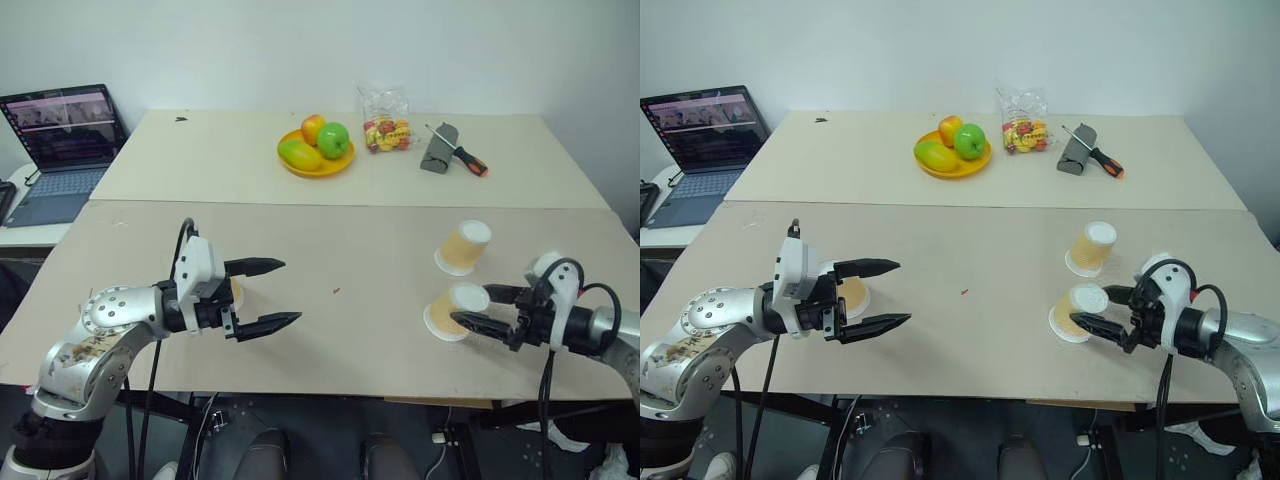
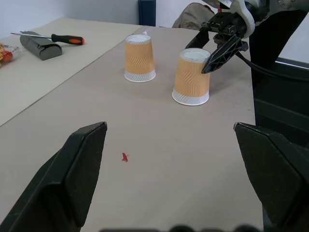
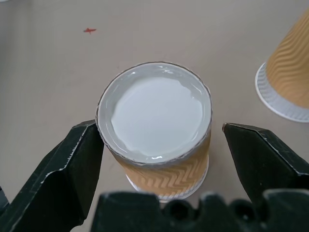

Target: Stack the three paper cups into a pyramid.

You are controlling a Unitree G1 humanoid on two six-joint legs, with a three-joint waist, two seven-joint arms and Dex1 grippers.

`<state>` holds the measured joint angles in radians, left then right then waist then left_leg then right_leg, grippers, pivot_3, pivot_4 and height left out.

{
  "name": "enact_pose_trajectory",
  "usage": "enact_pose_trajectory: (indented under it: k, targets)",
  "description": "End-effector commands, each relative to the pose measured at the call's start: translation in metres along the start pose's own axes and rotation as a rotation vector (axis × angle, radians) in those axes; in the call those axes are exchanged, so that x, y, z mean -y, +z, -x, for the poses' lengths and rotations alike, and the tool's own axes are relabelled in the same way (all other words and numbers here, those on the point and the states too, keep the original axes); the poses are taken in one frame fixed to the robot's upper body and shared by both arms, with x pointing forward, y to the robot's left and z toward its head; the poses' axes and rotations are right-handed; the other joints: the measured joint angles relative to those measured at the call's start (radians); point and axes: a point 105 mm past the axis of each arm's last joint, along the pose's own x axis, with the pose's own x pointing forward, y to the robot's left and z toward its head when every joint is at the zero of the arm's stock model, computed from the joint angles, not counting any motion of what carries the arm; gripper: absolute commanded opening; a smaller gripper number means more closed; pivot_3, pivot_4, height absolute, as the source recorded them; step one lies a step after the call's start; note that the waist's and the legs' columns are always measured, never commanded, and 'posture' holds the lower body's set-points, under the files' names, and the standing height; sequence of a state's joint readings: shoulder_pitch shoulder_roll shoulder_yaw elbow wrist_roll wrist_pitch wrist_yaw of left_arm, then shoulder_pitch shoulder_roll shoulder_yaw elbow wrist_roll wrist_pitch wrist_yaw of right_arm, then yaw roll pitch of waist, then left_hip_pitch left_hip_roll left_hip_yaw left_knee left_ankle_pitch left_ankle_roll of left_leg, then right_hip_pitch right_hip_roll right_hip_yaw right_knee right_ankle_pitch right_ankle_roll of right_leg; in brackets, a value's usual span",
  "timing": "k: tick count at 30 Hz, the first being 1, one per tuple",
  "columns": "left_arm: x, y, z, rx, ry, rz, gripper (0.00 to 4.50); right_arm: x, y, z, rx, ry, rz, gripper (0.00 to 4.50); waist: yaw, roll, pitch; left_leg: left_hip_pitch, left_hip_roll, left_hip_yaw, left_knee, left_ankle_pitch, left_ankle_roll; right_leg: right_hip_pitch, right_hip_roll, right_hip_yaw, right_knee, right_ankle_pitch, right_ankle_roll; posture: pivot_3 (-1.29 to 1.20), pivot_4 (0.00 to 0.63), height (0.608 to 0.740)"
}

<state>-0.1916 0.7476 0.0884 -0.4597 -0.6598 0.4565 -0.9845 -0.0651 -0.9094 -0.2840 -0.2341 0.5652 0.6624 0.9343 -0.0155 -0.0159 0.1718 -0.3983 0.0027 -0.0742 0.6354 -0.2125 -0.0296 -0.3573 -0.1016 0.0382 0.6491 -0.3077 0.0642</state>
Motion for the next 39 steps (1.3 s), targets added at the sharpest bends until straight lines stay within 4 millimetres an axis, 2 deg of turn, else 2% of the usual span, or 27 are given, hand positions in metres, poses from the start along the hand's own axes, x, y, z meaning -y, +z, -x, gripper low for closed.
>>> enact_pose_trajectory:
  k: [1, 10, 15, 21, 22, 23, 25, 26, 28, 30, 33, 35, 39]
  targets:
    - [-0.002, 0.005, 0.001, 0.004, 0.001, -0.037, 4.50, -0.002, 0.017, 0.001, 0.049, -0.012, 0.044, 4.48, 0.001, 0.000, 0.000, 0.000, 0.000, 0.000, 0.000, 0.000, 0.000, 0.000, 0.000, 0.000, 0.000, 0.000, 0.000, 0.00, 0.150, 0.740]
    - [-0.003, 0.006, 0.001, 0.001, -0.001, -0.041, 4.50, 0.002, 0.012, -0.001, 0.044, -0.037, 0.029, 4.48, 0.001, 0.000, 0.000, 0.000, 0.000, 0.000, 0.000, 0.000, 0.000, 0.000, 0.000, 0.000, 0.000, 0.000, 0.000, 0.00, 0.150, 0.740]
    - [-0.004, 0.006, 0.003, -0.001, 0.003, -0.044, 4.50, 0.002, 0.013, -0.004, 0.045, -0.037, 0.032, 3.12, 0.000, 0.000, 0.000, 0.000, 0.000, 0.000, 0.000, 0.000, 0.000, 0.000, 0.000, 0.000, 0.000, 0.000, 0.000, 0.00, 0.150, 0.740]
    - [-0.004, 0.006, 0.004, -0.007, 0.010, -0.045, 4.50, 0.003, 0.023, -0.007, 0.073, -0.034, 0.064, 3.12, 0.000, 0.000, 0.000, 0.000, 0.000, 0.000, 0.000, 0.000, 0.000, 0.000, 0.000, 0.000, 0.000, 0.000, 0.000, 0.00, 0.150, 0.740]
    - [-0.004, 0.005, 0.004, -0.008, 0.010, -0.045, 4.50, 0.002, 0.027, -0.007, 0.085, -0.028, 0.073, 3.12, 0.000, 0.000, 0.000, 0.000, 0.000, 0.000, 0.000, 0.000, 0.000, 0.000, 0.000, 0.000, 0.000, 0.000, 0.000, 0.00, 0.150, 0.740]
    - [-0.004, 0.005, 0.004, -0.008, 0.012, -0.043, 4.50, -0.001, 0.044, -0.010, 0.135, -0.002, 0.092, 3.12, 0.000, 0.000, 0.000, 0.000, 0.000, 0.000, 0.000, 0.000, 0.000, 0.000, 0.000, 0.000, 0.000, 0.000, 0.000, 0.00, 0.150, 0.740]
    - [-0.004, 0.005, 0.004, -0.011, 0.010, -0.044, 4.50, -0.020, 0.099, -0.019, 0.313, 0.122, 0.132, 3.12, -0.020, 0.002, 0.002, 0.000, 0.000, 0.000, 0.000, 0.000, 0.000, -0.001, 0.000, 0.000, 0.000, 0.000, 0.000, 0.00, 0.150, 0.740]
    - [-0.005, 0.005, 0.004, -0.012, 0.007, -0.047, 4.50, -0.034, 0.118, -0.022, 0.359, 0.200, 0.167, 3.12, -0.029, 0.004, 0.004, 0.000, 0.000, 0.001, 0.001, 0.000, 0.000, -0.001, 0.001, 0.003, 0.001, 0.001, 0.000, 0.00, 0.150, 0.740]
    - [-0.005, 0.005, 0.002, -0.012, 0.001, -0.050, 4.50, -0.056, 0.136, -0.029, 0.375, 0.332, 0.222, 3.12, -0.029, 0.005, 0.004, 0.000, 0.000, 0.000, 0.001, 0.000, 0.000, -0.002, 0.001, 0.003, 0.002, 0.002, 0.000, 0.00, 0.150, 0.740]
    - [-0.006, 0.005, 0.001, -0.010, -0.002, -0.051, 4.50, -0.067, 0.142, -0.037, 0.356, 0.413, 0.252, 3.12, -0.023, 0.003, 0.003, 0.000, 0.003, -0.001, 0.001, 0.000, 0.000, -0.002, 0.004, 0.001, 0.002, 0.002, 0.000, 0.00, 0.150, 0.740]
    - [-0.005, 0.004, -0.001, -0.009, -0.007, -0.050, 4.50, -0.084, 0.150, -0.063, 0.300, 0.541, 0.282, 3.12, -0.020, 0.001, 0.002, -0.002, 0.007, -0.003, 0.002, 0.000, 0.000, -0.003, 0.008, 0.001, -0.001, 0.002, 0.000, 0.00, 0.150, 0.740]
    - [-0.004, 0.004, -0.002, -0.004, -0.009, -0.049, 4.50, -0.092, 0.148, -0.081, 0.242, 0.596, 0.312, 3.12, -0.024, 0.001, 0.002, -0.007, 0.006, -0.002, 0.004, 0.000, 0.000, -0.009, 0.008, 0.003, 0.001, 0.003, -0.001, 0.00, 0.150, 0.740]
    - [-0.003, 0.005, -0.002, 0.002, -0.007, -0.047, 4.50, -0.089, 0.142, -0.121, 0.137, 0.614, 0.352, 3.12, -0.025, 0.001, 0.002, -0.011, 0.006, -0.001, 0.007, 0.000, 0.000, -0.016, 0.008, 0.004, 0.008, 0.003, -0.001, 0.00, 0.150, 0.740]
